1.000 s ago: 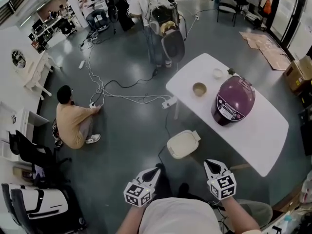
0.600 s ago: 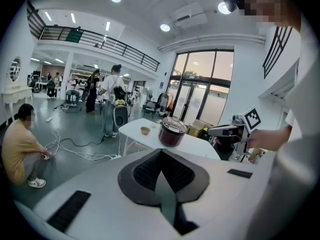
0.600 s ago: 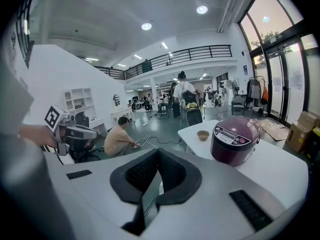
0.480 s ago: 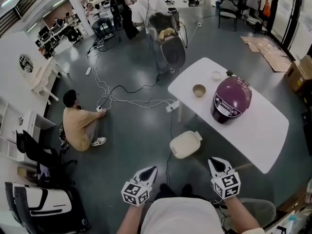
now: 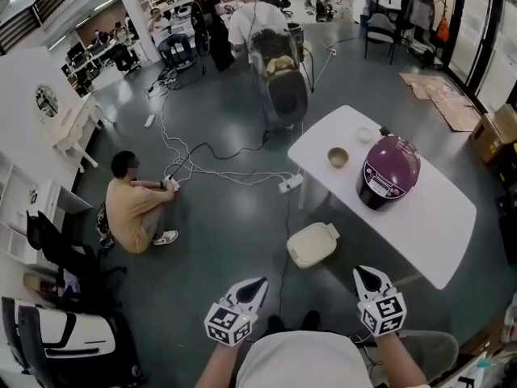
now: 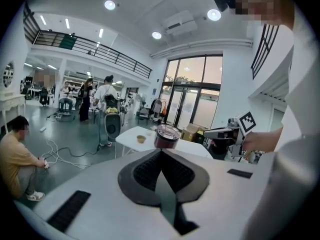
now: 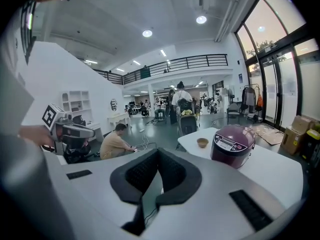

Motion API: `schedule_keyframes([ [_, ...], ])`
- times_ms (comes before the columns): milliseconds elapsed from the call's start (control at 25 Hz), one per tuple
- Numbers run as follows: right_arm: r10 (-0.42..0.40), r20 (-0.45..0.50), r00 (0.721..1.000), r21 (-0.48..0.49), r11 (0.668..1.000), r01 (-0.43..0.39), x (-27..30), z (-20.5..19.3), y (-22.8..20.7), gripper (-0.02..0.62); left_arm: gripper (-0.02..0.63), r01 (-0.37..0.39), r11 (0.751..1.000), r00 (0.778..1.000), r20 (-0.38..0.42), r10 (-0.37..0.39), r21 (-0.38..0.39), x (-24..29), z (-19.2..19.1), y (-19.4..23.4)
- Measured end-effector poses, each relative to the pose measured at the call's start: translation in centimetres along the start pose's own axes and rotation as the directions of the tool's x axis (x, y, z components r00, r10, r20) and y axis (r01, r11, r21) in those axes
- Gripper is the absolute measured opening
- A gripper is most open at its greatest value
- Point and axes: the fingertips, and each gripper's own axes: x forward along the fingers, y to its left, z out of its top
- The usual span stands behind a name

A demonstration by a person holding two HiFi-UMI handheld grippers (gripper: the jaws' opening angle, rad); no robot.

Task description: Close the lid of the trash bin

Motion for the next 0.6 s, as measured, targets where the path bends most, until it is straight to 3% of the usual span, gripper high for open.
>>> schedule_keyframes([
  [600,-0.024,0.058,0.998,-0.020,0.999,0.025,2.1,3.2,3.9,0.012,0.017,0.000,1.000,1.000,0.025,0.000,-0.006,-3.1,1.0,5.0],
])
